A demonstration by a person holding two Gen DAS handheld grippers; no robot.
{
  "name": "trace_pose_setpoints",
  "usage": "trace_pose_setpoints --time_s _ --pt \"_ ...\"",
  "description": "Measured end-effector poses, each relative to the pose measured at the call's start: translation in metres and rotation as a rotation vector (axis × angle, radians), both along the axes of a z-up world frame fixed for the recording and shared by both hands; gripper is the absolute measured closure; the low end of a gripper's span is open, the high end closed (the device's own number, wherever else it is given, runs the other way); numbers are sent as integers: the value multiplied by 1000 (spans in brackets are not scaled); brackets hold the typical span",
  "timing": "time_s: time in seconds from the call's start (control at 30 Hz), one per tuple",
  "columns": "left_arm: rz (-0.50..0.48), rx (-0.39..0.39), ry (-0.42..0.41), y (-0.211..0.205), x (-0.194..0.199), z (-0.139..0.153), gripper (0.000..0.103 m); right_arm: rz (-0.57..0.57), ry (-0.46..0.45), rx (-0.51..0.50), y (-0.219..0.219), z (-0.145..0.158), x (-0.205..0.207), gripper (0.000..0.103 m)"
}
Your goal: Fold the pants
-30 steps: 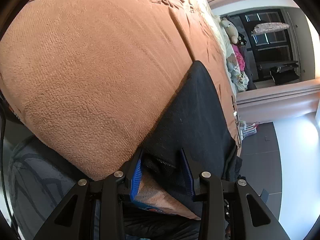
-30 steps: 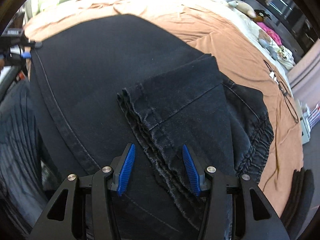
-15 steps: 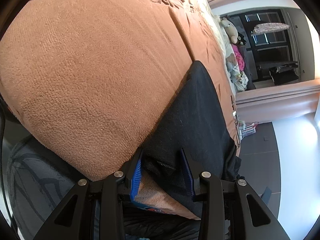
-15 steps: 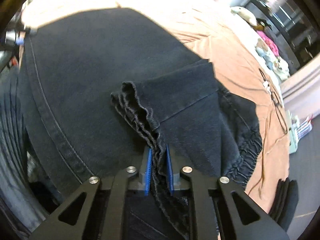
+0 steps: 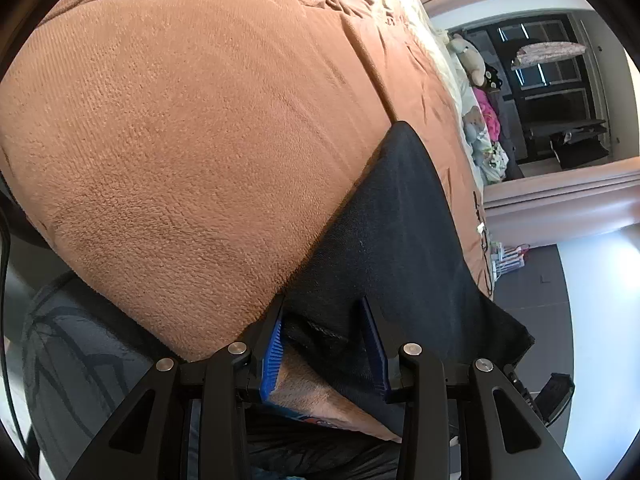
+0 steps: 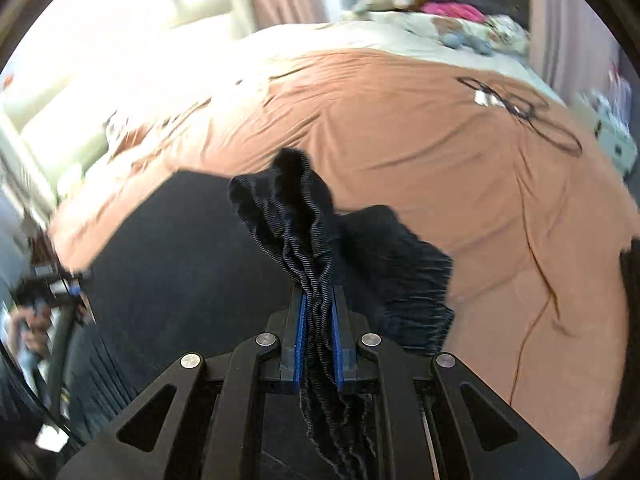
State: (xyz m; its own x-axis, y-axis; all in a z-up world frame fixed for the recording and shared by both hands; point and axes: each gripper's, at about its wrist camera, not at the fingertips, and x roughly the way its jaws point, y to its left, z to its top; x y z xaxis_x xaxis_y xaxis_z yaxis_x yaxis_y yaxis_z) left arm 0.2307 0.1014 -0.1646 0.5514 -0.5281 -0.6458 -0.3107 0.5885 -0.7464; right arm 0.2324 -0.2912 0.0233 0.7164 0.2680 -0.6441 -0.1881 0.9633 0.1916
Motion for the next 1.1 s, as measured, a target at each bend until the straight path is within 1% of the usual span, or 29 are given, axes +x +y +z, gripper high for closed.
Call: trace_pose_setpoints --time_s 0.13,0.37,0.43,0.53,0.6,0.63,0.67,0.7,0.73,0.83,0.87,0.9,0.93,0.97,1.1 --pt "2 8 6 -1 3 0 64 -49 15 109 -28 -12 -8 95" --pt "2 11 9 -2 7 0 64 -119 74 311 -80 -42 13 96" --pt "2 13 11 -2 7 0 64 -127 88 377 -93 -53 16 96" --pt "-2 20 15 -2 8 -1 64 -113 114 502 -109 -66 20 93" --pt "-1 19 16 -2 8 -2 64 -88 124 555 -118 -71 20 88" --pt "0 18 15 -2 8 -1 64 -80 130 564 -120 -73 20 77" --pt "0 18 14 -3 8 -2 64 -76 136 570 -123 -75 22 60" --pt "0 17 13 -3 9 -2 64 -77 143 570 -125 -78 23 52" --pt "0 17 12 -2 8 -2 64 -75 142 567 -126 -80 23 46" --pt "0 12 8 -2 7 -4 64 -66 144 538 -130 -85 29 46" --pt "0 11 8 -2 6 -4 64 -68 151 526 -131 -87 31 48" --pt "-1 11 7 -2 6 -4 64 -74 155 517 -131 -86 32 55" --pt "-1 10 7 -1 5 -4 64 -74 164 505 -129 -85 34 82" --pt "-1 7 7 -1 5 -5 64 -77 178 491 -128 -84 35 97" --pt "-4 9 6 1 2 -5 64 -112 173 444 -125 -71 34 98"
